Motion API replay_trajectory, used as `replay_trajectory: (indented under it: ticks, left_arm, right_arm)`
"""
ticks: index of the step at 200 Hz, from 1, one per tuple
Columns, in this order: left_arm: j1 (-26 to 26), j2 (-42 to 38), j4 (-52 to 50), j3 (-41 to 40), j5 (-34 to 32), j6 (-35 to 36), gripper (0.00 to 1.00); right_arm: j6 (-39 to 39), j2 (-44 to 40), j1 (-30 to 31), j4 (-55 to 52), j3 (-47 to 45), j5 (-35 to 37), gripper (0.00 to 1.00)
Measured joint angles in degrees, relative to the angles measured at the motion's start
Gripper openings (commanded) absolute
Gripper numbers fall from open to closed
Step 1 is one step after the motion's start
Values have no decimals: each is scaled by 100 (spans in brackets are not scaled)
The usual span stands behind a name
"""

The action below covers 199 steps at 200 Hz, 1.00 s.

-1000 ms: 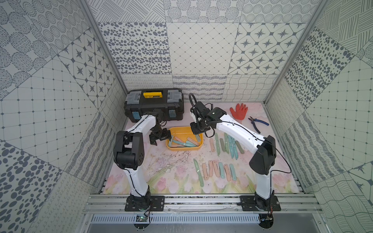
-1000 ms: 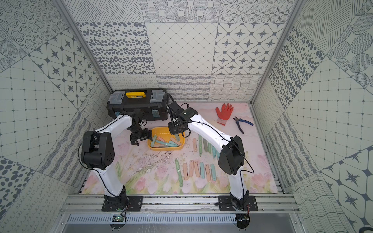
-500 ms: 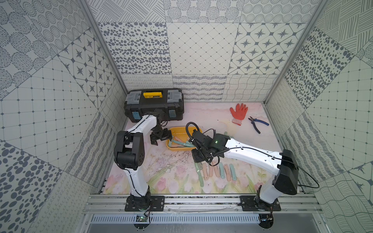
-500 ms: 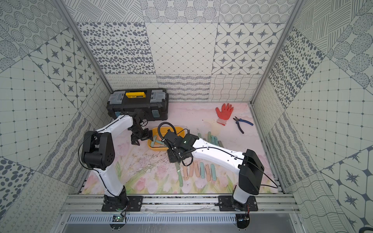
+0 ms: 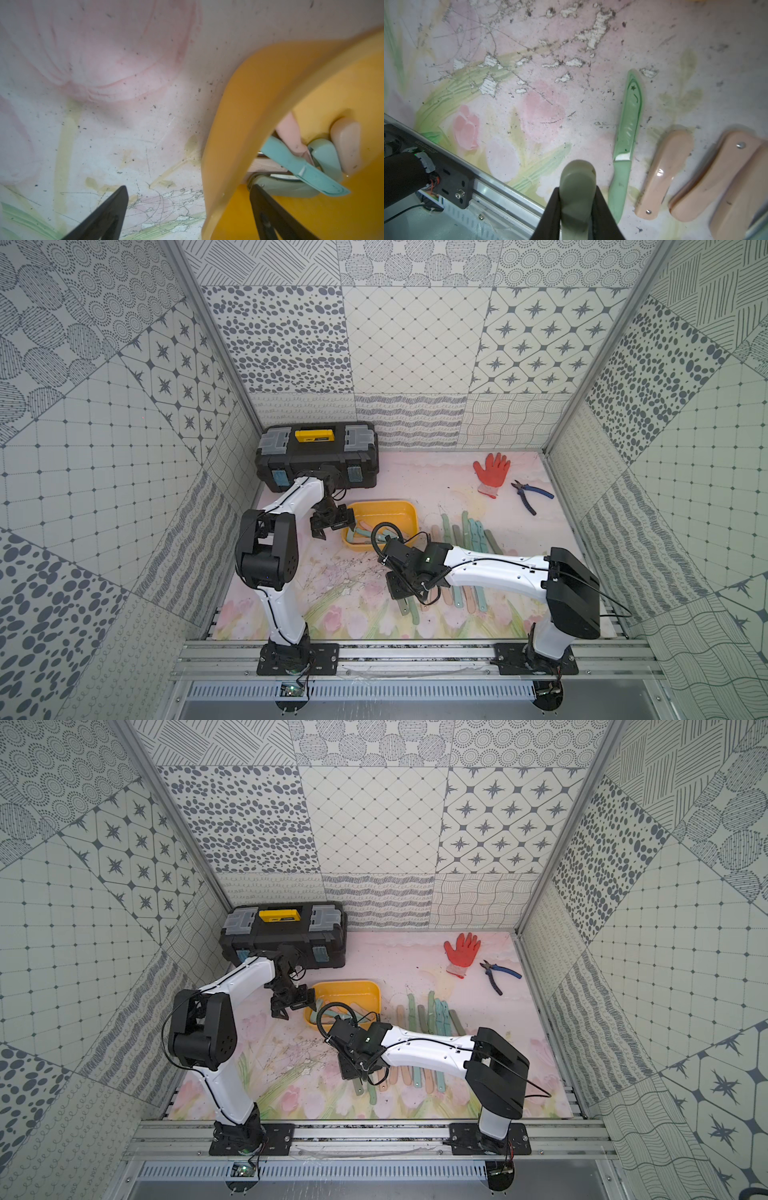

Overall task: Take the fruit knife out of the storage box
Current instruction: Place the fruit knife at the center of the board.

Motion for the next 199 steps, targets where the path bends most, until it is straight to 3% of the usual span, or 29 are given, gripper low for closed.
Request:
replay_trajectory:
  ticks: [36,147,199]
  left_arm:
    - [0,0,0,0,0,2,91]
    - [0,0,0,0,0,2,91]
    - [0,0,0,0,0,2,91]
  right_arm:
    - [2,470,-76,361,-74,-138,22]
    - [-20,802,-267,612,-57,-297,26]
    - [-35,804,-267,638,-37,-310,39]
